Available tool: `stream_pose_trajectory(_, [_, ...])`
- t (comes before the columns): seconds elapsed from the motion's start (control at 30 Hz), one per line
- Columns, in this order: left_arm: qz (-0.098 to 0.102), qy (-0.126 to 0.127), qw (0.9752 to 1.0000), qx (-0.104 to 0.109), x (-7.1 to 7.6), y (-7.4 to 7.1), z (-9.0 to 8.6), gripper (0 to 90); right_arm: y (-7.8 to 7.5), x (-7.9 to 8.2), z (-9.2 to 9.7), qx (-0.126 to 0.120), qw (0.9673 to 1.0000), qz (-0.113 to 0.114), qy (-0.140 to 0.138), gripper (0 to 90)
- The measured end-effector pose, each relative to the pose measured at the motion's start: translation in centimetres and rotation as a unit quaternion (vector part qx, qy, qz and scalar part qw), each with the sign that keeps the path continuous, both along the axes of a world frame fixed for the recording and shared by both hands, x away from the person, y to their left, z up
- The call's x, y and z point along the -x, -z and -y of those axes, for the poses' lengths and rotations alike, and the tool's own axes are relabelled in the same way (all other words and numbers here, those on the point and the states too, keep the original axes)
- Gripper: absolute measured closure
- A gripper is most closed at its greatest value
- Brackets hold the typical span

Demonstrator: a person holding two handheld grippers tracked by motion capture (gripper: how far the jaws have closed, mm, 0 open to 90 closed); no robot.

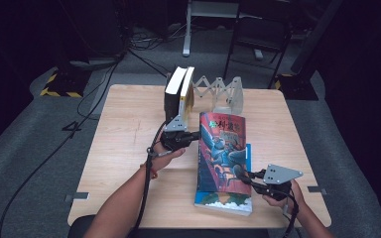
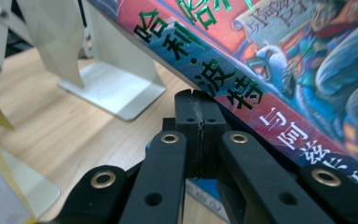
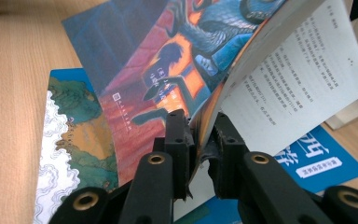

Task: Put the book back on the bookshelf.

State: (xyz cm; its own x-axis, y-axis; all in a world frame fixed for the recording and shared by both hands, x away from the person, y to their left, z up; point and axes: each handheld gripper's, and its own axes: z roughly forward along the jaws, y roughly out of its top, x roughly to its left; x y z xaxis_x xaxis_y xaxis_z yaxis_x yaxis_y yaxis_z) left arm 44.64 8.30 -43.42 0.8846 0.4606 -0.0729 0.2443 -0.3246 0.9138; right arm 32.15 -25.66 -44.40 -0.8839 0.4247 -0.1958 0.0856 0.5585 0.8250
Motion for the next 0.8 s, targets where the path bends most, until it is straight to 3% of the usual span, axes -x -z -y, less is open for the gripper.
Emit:
stream_pose_trajectory(0.2, [0.021, 0.017, 0.9994, 0.023, 0.6, -2.1, -0.2, 89.5, 0.2, -0.2, -0.7, 0.033, 0.9991, 0.028, -0.001, 80.1])
stream_pose_trajectory(0.4, [0.030, 0.029, 0.9987, 0.028, 1.8, -2.9, -0.6, 89.5, 0.4, -0.4, -0.6, 0.033, 0.9990, 0.031, 0.001, 82.0])
stream_pose_trajectory(0.6, [0.040, 0.043, 0.9982, 0.009, 4.0, -3.4, -1.6, 89.4, 0.6, 1.1, -0.7, 0.047, 0.9971, 0.060, 0.001, 83.0])
stream_pose_trajectory(0.73, [0.039, 0.057, 0.9976, 0.011, 5.0, -3.5, -2.0, 89.4, 0.8, 2.1, -0.8, 0.056, 0.9950, 0.083, 0.003, 83.7])
stream_pose_trajectory(0.8, [0.029, 0.063, 0.9974, 0.021, 5.1, -3.5, -2.1, 89.3, 1.0, 2.6, -1.0, 0.063, 0.9930, 0.100, 0.006, 84.2])
